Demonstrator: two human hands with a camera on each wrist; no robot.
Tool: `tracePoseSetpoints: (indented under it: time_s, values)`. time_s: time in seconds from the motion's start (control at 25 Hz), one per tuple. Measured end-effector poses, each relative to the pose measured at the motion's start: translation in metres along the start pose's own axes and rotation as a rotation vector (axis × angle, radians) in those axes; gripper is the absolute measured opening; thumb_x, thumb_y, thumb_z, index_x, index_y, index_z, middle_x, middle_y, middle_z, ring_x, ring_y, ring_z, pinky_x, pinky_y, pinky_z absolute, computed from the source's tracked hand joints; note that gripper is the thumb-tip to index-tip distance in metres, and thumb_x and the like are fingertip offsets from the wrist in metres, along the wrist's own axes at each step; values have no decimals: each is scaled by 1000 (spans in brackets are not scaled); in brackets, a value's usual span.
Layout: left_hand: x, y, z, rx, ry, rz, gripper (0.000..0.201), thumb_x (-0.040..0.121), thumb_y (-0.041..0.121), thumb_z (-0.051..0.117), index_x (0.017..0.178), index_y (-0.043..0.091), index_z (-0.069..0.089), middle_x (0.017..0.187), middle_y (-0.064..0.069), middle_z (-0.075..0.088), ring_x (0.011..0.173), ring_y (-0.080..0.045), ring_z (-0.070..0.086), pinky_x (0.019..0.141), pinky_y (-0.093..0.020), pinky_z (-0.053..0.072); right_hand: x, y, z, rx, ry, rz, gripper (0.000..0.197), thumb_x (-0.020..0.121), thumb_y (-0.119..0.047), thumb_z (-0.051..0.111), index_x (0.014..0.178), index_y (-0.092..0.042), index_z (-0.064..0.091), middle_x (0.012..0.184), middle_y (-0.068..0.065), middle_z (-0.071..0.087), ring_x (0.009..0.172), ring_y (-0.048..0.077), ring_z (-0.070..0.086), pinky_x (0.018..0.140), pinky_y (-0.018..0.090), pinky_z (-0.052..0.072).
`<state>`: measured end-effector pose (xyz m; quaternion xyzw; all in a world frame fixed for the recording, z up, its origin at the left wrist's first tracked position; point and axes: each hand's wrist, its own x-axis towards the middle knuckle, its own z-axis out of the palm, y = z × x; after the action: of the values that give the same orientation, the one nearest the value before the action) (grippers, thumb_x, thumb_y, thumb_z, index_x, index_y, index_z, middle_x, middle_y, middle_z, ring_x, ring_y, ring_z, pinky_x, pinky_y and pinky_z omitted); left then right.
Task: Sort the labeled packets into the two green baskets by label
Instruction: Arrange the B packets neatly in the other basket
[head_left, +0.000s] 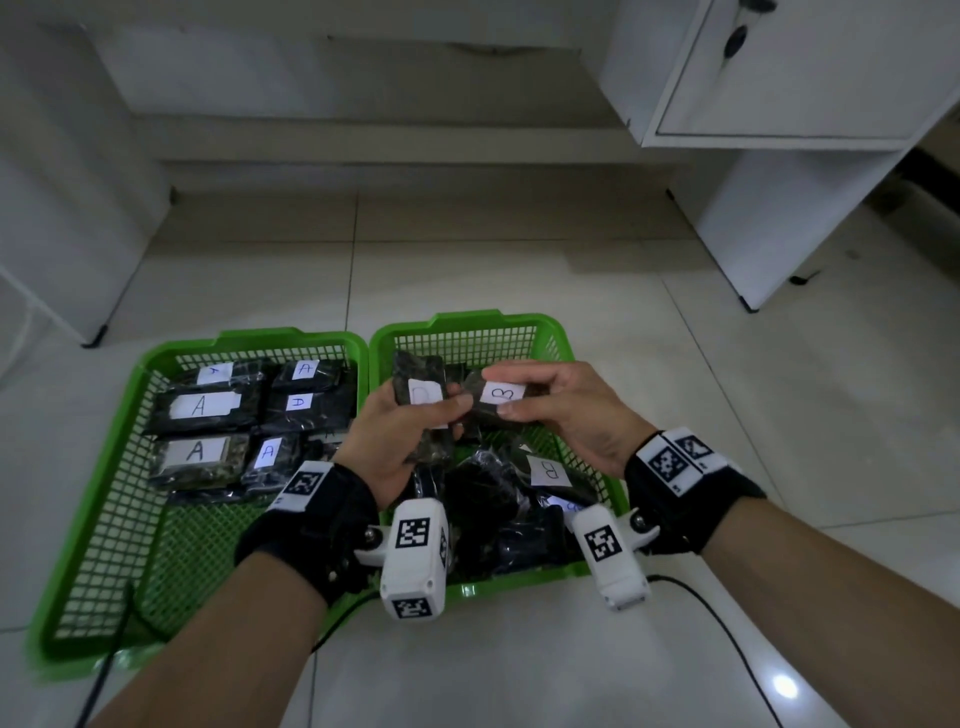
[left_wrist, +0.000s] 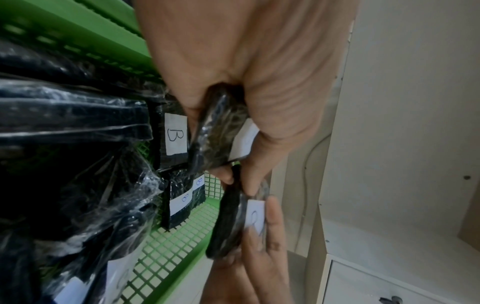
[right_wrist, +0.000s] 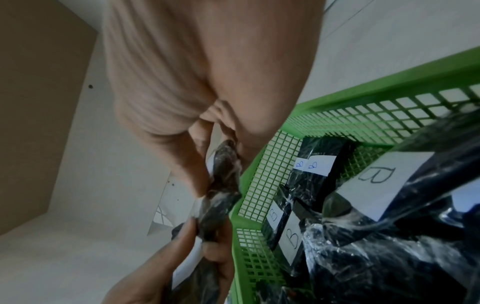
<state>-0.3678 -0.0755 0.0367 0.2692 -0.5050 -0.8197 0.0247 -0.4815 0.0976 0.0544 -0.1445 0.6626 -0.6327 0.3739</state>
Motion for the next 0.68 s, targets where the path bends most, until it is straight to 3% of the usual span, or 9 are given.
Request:
tracePoseSetpoints:
  time_s: [0.08, 0.16, 0.28, 0.4, 0.48, 0.56, 0.68]
  values:
    - [0, 0, 3, 24, 48, 49, 47, 75, -7, 74, 119, -12, 57, 107, -25, 67, 80, -31, 64, 73, -38, 56, 3, 0, 3, -56, 76, -43, 47, 74, 17, 75, 114, -7, 71, 118, 6, 72, 106, 23, 70, 94, 37, 58]
    - [2, 2, 4, 19, 61, 47, 42, 75, -8, 73, 116, -7, 61, 107, -21, 71, 86, -34, 67, 79, -42, 56, 5, 0, 5, -47, 148, -68, 53, 72, 18, 77, 115, -9, 63, 112, 7, 71, 100, 23, 72, 88, 41, 61]
    - [5, 7, -2, -199, 27, -48, 31, 92, 13, 61, 118, -4, 60, 111, -19, 70, 95, -31, 66, 78, -41, 55, 7, 0, 6, 44, 167, -36, 52, 77, 16, 74, 119, -11, 62, 112, 12, 73, 100, 29, 73, 88, 45, 61]
    - [13, 18, -15, -359, 15, -67, 41, 101, 25, 38, 126, -4, 51, 116, -21, 69, 109, -36, 66, 72, -42, 58, 12, -2, -5, 166, 191, -4, 54, 83, 14, 66, 127, -17, 67, 124, 18, 64, 106, 37, 69, 88, 48, 60]
    - [20, 32, -21, -178, 8, -45, 37, 104, 26, 37, 128, 2, 52, 115, -19, 70, 105, -34, 69, 69, -40, 59, 18, -3, -17, 257, 194, 44, 56, 84, 14, 62, 131, -18, 66, 129, 21, 60, 108, 38, 67, 87, 48, 61]
    - [32, 45, -26, 205, 54, 40, 32, 104, 29, 45, 125, 9, 58, 107, -12, 71, 93, -29, 70, 71, -41, 59, 25, -4, -29, 310, 220, 84, 55, 83, 14, 57, 130, -13, 65, 130, 24, 58, 106, 37, 66, 81, 45, 61]
    - [53, 61, -28, 731, 130, 162, 29, 101, 33, 49, 113, 11, 64, 98, -8, 68, 87, -27, 64, 86, -49, 55, 36, -5, -38, 338, 299, 137, 53, 80, 16, 48, 123, -8, 68, 127, 25, 60, 95, 34, 67, 71, 42, 61]
